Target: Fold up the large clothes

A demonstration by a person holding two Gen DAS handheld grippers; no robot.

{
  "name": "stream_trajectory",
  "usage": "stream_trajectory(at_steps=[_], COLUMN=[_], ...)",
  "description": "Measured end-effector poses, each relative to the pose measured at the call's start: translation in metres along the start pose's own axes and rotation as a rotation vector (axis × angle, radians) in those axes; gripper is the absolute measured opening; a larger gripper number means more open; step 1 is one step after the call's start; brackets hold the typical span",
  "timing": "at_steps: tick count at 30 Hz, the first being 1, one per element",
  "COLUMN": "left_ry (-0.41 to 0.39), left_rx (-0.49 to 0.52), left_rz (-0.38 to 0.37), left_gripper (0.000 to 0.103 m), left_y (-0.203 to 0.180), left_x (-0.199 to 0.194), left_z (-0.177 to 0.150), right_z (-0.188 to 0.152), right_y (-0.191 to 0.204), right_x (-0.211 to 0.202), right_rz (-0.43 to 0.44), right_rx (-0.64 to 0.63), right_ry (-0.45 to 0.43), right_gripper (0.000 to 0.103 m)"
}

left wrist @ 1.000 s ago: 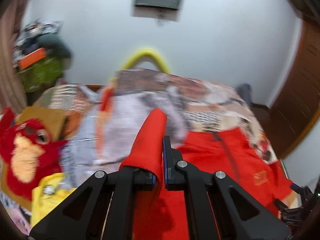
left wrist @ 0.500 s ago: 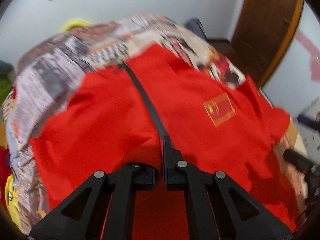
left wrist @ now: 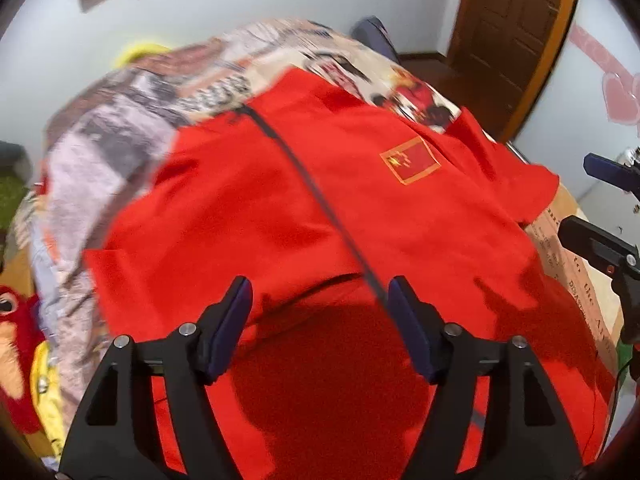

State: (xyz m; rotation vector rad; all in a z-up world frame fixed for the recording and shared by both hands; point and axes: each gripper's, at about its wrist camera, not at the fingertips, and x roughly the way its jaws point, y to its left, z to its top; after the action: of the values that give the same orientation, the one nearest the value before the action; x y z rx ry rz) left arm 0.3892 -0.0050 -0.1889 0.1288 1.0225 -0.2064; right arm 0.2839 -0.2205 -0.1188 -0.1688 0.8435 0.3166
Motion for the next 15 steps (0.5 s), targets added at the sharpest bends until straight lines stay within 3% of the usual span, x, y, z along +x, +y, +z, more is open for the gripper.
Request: stream_trajectory(at_steps=[5,9,15], left_ry=[-0.061,-0.083,-0.047], left_rx=[-0.069,-0.118,-0.240], left_rz=[0.078,0.158,0.223], left_gripper=[0.084,0.085,0.085], left_y=[0.044,0.086,0.157], left_x=[-0.045,-0.066,-0.070], left_z=[-0.017,-0.036,-0.076], right_z=[0.008,0.013,0.027], right_y=[0.030,0.056,0.103], right_x=[-0.014,-0.015,0.012], right_rz=[0.004,0.009,0.081], right_rx=[-0.074,-0.131,-0.193], right_ry=[-0.039,-0.066,-0.018], right_gripper=[0.103,0.103,0.103])
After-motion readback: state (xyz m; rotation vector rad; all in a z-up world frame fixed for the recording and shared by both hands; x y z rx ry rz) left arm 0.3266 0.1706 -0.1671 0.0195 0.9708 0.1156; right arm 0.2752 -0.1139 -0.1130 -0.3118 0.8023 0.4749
